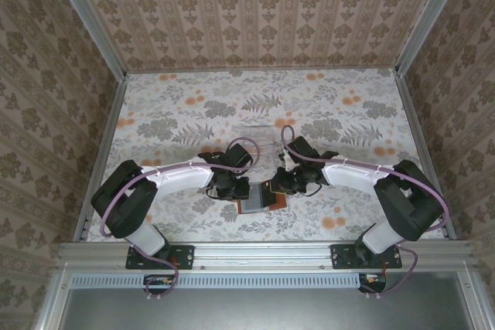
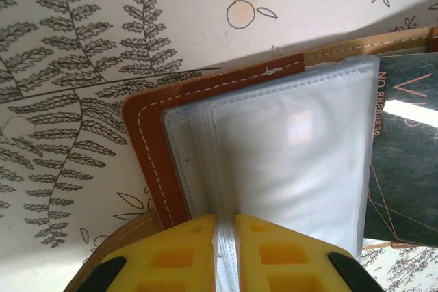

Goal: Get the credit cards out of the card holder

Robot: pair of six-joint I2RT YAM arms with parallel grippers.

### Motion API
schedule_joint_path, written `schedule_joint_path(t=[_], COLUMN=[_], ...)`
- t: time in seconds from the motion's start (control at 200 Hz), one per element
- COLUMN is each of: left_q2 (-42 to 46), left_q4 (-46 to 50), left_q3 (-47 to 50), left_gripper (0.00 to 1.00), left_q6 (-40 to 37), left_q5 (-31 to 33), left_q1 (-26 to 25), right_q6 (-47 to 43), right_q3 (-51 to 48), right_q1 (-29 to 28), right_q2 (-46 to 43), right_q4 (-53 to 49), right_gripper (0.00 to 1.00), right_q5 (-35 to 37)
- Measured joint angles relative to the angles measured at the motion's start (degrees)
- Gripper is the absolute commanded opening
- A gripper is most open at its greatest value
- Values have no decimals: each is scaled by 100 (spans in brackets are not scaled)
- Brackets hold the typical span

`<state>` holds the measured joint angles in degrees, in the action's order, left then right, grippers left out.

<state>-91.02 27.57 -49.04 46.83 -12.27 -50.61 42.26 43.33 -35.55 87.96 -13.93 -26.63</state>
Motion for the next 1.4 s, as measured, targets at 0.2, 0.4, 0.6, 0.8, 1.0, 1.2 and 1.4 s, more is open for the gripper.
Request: schedule_joint_path(t=[0.2, 0.4, 0.6, 0.8, 1.0, 1.2, 1.4], left_q2=[0, 0, 90, 365, 739, 1169, 1322], left_q4=[-7, -15, -142, -173, -280, -411, -616], left_q3=[0, 0, 79, 181, 437, 684, 894], left_gripper=[14, 16, 18, 19, 19, 19, 19], left_q6=[2, 0, -13, -13, -9, 33, 166], left_q5=[0, 7, 13, 42, 81, 103, 101], left_q1=[0, -11, -42, -42, 7, 136, 284], right_q6=[103, 122, 87, -299, -1410, -3547, -6087], right_q3=[0, 0, 9, 369, 1272, 2422, 3403], right_q1=[-72, -72, -72, -44, -11, 42, 92], right_q2=[0, -7, -341, -752, -804, -304, 555], right_q4=[46, 42, -262, -817, -1486, -2122, -2802], right_gripper=[11, 5, 3, 3, 0, 0, 0], right_q5=[-37, -35, 101, 319, 765, 1239, 1425])
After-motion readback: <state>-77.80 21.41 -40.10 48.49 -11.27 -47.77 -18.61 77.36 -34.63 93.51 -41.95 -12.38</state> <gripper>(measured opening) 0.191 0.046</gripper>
